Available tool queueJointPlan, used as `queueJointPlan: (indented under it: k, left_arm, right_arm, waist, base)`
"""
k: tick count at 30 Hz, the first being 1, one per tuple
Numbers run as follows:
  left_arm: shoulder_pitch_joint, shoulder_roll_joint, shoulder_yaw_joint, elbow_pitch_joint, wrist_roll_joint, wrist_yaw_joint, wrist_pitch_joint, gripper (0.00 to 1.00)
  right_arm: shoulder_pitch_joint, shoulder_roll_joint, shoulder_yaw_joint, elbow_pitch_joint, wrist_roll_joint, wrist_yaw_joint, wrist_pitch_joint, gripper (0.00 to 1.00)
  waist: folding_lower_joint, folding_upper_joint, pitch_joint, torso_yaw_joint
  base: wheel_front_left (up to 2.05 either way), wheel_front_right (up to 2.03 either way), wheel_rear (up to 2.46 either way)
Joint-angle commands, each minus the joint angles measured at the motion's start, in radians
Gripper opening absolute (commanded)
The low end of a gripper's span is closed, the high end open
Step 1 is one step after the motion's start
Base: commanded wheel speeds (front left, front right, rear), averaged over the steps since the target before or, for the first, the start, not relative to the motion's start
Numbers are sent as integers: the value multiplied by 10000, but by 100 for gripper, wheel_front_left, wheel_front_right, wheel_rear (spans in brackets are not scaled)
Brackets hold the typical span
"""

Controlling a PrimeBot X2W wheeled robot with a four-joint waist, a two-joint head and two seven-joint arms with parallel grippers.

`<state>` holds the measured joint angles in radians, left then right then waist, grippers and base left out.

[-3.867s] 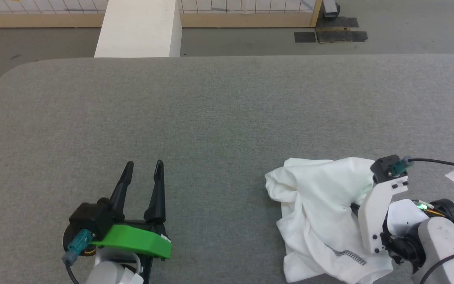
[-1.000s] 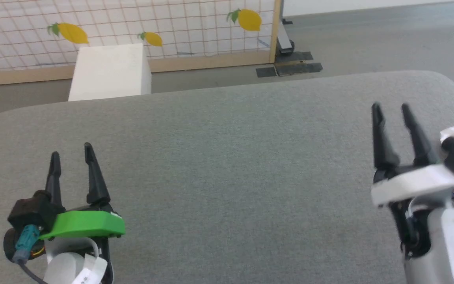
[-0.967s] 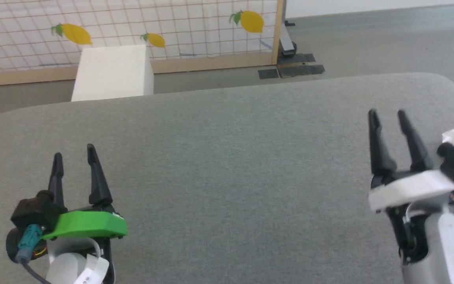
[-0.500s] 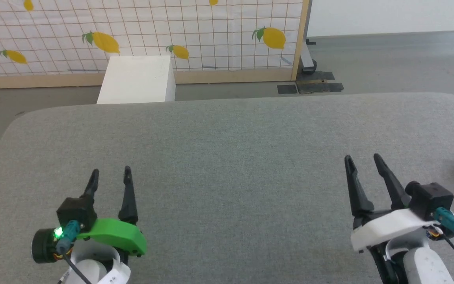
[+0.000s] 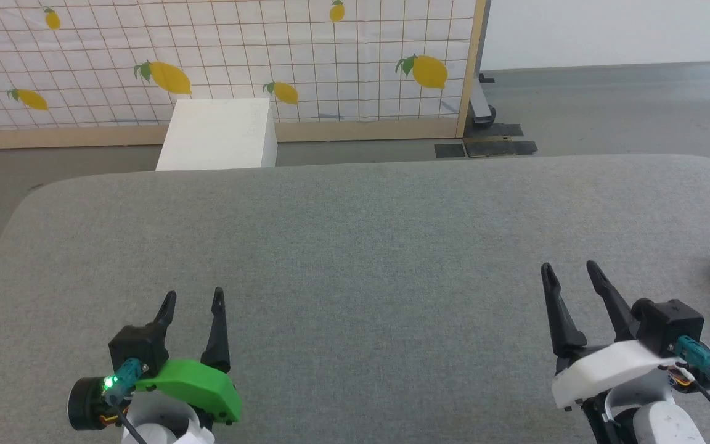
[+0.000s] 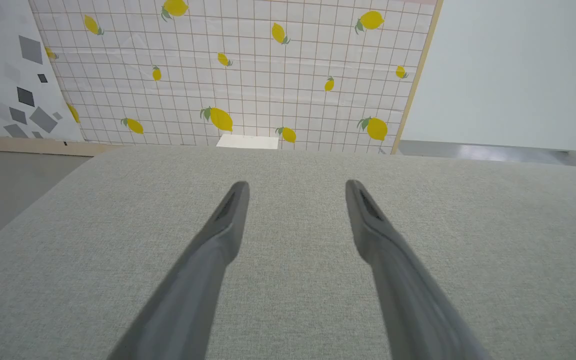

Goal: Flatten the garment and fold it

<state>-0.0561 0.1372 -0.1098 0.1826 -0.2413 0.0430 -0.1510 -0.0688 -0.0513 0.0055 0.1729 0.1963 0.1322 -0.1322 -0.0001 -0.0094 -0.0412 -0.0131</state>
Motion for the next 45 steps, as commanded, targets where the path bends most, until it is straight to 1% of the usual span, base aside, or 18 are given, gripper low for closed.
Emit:
queueJointPlan:
  k: [1, 19, 20, 45]
  left_arm:
    - [119, -14, -7, -13, -127, -72, -4, 100]
    - [138, -12, -113, -11, -292, 37, -100, 100]
    - [51, -27, -93, -5, -288, 15, -43, 0]
    - [136, -169, 115, -309, 166, -58, 218, 0]
  right_arm:
    - [159, 10, -33, 44, -33, -15, 27, 100]
    - [150, 10, -96, 205, 93, -15, 0, 100]
    - [74, -2, -92, 189, 54, 0, 1, 0]
    - [177, 0, -86, -135, -284, -3, 223, 0]
  waist:
    - [1, 92, 9, -8]
    - [1, 92, 60, -10]
    - [1, 0, 61, -10]
    - [1, 16, 121, 13]
  base:
    - [0, 0, 0]
    - [0, 0, 0]
    - [0, 0, 0]
    - [0, 0, 0]
